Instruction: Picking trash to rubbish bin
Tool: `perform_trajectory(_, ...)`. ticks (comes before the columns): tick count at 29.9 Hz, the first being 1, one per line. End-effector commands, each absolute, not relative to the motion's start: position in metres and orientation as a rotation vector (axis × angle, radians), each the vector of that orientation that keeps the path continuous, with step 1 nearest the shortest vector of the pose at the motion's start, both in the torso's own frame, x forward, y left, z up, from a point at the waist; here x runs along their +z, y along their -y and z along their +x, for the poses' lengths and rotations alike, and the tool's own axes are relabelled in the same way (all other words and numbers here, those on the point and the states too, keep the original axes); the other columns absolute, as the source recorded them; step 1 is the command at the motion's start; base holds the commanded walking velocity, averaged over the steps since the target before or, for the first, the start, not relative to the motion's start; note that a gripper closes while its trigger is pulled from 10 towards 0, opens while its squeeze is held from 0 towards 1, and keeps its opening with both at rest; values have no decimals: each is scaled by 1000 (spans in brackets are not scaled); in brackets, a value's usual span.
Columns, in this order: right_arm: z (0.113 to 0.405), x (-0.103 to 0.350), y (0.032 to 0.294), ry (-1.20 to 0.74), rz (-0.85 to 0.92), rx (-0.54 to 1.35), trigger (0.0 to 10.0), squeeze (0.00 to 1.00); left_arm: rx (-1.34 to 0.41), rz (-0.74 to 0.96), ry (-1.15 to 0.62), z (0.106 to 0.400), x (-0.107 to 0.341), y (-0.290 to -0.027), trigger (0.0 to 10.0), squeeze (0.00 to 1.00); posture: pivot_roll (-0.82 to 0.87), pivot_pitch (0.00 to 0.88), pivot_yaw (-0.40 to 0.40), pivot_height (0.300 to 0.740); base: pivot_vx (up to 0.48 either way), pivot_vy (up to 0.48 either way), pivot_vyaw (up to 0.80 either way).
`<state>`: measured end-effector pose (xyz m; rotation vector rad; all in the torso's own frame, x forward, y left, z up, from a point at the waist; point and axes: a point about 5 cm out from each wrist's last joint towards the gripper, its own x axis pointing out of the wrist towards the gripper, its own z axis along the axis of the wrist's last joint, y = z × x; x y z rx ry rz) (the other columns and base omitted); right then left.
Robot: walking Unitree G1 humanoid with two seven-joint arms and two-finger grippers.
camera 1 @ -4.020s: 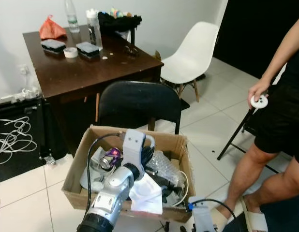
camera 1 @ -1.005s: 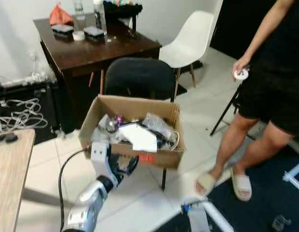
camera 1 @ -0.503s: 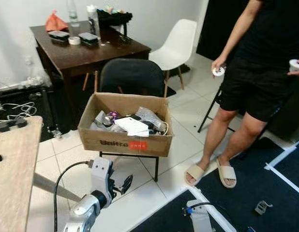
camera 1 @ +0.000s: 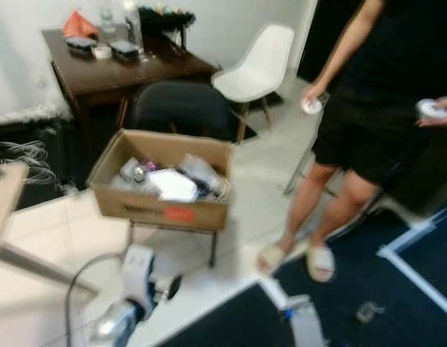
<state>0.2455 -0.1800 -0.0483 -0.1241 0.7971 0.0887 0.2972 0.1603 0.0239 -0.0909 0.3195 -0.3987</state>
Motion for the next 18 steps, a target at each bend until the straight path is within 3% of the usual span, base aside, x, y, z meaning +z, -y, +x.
perform_trajectory(1, 237, -54, 187, -835, -137, 72, 10000, 0, -363, -88, -380, 288, 10, -168, 10000, 0, -84, 159, 11, 740, 0, 0, 0)
perform_trajectory(6, 228, -59, 191, -863, -140, 71, 10000, 0, -302, -63, -465, 277, -5, -181, 10000, 0, -78, 154, 13, 740, 0, 0, 0)
perform_trajectory(10, 215, -66, 196, -917, -170, 66, 10000, 0, -198, -48, -584, 256, -26, -201, 10000, 0, -71, 151, 15, 740, 0, 0, 777)
perform_trajectory(12, 201, -74, 203, -971, -183, 47, 10000, 0, -86, -48, -706, 229, -46, -219, 10000, 0, -71, 148, 19, 740, 0, 0, 775)
perform_trajectory(18, 187, -80, 209, -1018, -191, 28, 10000, 0, 2, -70, -809, 203, -62, -230, 10000, 0, -69, 147, 21, 740, 0, 0, 778)
